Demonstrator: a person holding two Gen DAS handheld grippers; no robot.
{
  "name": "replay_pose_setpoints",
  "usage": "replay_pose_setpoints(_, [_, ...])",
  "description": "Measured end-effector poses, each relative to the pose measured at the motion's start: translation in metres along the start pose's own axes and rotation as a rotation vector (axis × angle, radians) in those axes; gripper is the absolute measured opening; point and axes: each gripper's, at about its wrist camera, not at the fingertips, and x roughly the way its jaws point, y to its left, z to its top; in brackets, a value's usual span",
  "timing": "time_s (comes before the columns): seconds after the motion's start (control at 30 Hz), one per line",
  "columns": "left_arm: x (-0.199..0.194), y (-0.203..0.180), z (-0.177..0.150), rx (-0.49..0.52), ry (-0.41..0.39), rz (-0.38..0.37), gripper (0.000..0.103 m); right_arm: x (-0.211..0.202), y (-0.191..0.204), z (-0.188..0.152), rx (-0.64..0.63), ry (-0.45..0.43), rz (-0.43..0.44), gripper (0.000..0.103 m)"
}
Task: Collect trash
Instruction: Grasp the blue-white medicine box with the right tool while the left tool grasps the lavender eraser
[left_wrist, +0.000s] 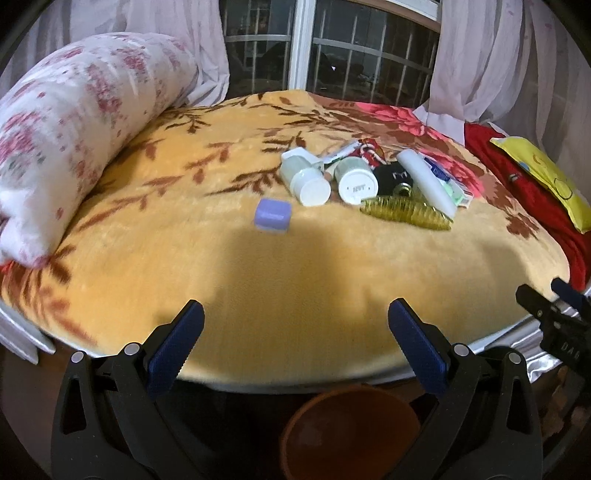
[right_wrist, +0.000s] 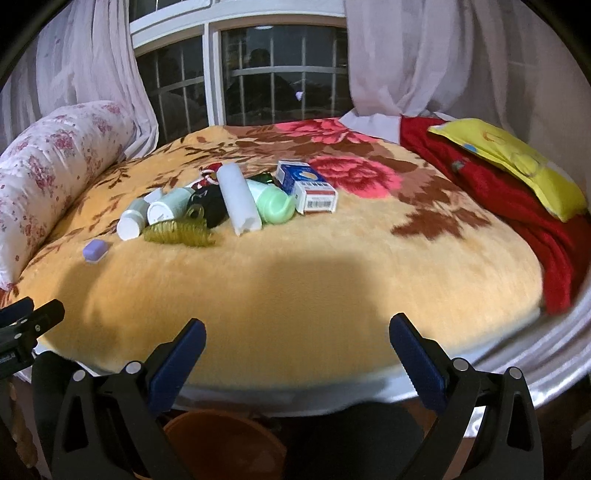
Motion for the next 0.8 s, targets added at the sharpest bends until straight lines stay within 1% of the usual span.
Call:
replay_pose_setpoints(0.1, [0.014,-0.004,0.015,0.013,0.004,0.002,0.097,0.019,-0.009,0.027,-0.01,0.02,0.025,0.098])
replay_pose_setpoints(0.17, [0.022,-0.004,0.024,0.014,0.006,0.0,0.097,0.033,-0.019,0.047,0.006,0.044,0.04,0.098])
replay_pose_setpoints(0.27, [0.034,-0.002,0.035,0.001,0.014,-0.013,0.097,0.062,-0.036,0.079,0.052,0.103,0.088,0.098])
replay_pose_setpoints(0.3, [0.038,-0.002,0.037,-0.006,0.022,-0.017,0.097,0.077,-0.044,0.093,0.075,0.13,0.101,0.098])
replay_pose_setpoints(0.37, [0.046,0.0,0.04,-0.02,0.04,-0.029,0.097,0.095,-0.049,0.108,0.094,0.155,0.107,0.098])
replay_pose_setpoints(0.4, [0.049,0.001,0.04,-0.025,0.046,-0.031,0.097,0.112,-0.051,0.119,0.086,0.177,0.108,0.098])
replay_pose_setpoints(0.5, [0.056,0.004,0.042,-0.03,0.052,-0.024,0.097,0.146,-0.052,0.136,0.062,0.242,0.104,0.098])
replay_pose_setpoints(0.57, [0.059,0.006,0.045,-0.029,0.053,-0.023,0.097,0.167,-0.054,0.146,0.071,0.288,0.141,0.098])
replay_pose_setpoints(0.73, [0.062,0.012,0.052,-0.044,0.046,-0.032,0.097,0.202,-0.057,0.163,0.114,0.379,0.258,0.098])
replay_pose_setpoints(0.8, [0.063,0.014,0.053,-0.05,0.044,-0.036,0.097,0.213,-0.055,0.167,0.109,0.41,0.278,0.098])
